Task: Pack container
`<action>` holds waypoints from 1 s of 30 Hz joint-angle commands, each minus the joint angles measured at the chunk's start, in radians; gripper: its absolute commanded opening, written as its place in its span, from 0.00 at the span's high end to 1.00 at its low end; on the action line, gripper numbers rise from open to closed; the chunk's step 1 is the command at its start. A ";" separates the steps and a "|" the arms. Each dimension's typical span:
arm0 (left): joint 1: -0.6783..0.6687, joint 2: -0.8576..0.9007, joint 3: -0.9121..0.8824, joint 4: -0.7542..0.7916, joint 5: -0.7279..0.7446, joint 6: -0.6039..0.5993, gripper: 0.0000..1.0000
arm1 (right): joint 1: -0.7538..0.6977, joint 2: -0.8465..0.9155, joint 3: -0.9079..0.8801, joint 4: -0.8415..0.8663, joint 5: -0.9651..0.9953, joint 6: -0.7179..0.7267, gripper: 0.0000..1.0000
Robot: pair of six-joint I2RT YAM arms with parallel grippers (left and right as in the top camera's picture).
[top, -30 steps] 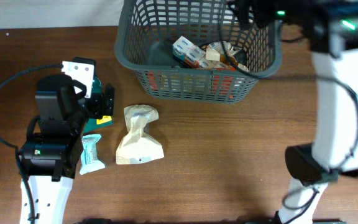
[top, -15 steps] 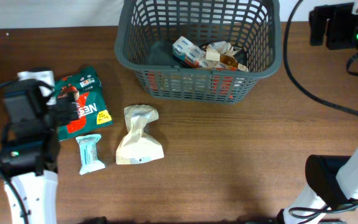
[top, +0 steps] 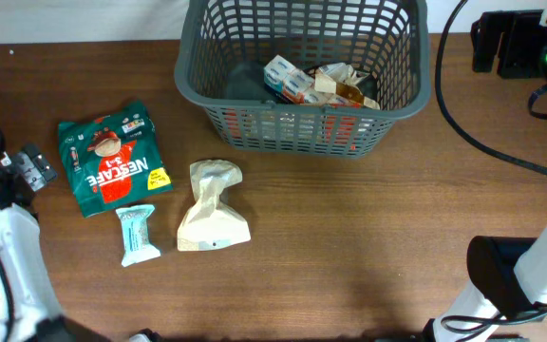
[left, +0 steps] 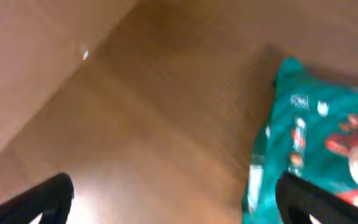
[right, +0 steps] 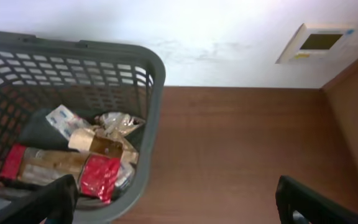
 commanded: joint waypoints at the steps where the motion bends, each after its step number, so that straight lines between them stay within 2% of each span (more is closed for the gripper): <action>1: 0.008 0.104 0.011 0.063 0.046 0.059 0.01 | -0.003 0.000 -0.002 -0.011 -0.018 0.010 0.01; 3: 0.008 0.161 0.011 0.097 0.145 0.064 0.01 | -0.003 0.000 -0.003 -0.012 -0.018 0.010 0.01; 7: 0.008 0.235 0.011 0.136 0.335 0.176 0.01 | -0.003 0.000 -0.003 -0.014 -0.034 0.010 0.01; 12: 0.015 0.311 0.011 0.183 0.395 0.207 0.01 | -0.003 0.000 -0.003 -0.018 -0.079 0.010 0.01; 21: 0.034 0.365 0.011 0.257 0.617 0.208 0.01 | -0.002 0.000 -0.003 -0.018 -0.156 0.010 0.01; 28: 0.039 0.396 0.011 0.336 0.718 -0.024 0.01 | 0.016 0.000 -0.003 -0.018 -0.164 0.014 0.01; 30: 0.047 0.397 0.011 0.341 0.724 -0.141 0.01 | 0.025 0.000 -0.003 -0.018 -0.164 0.014 0.01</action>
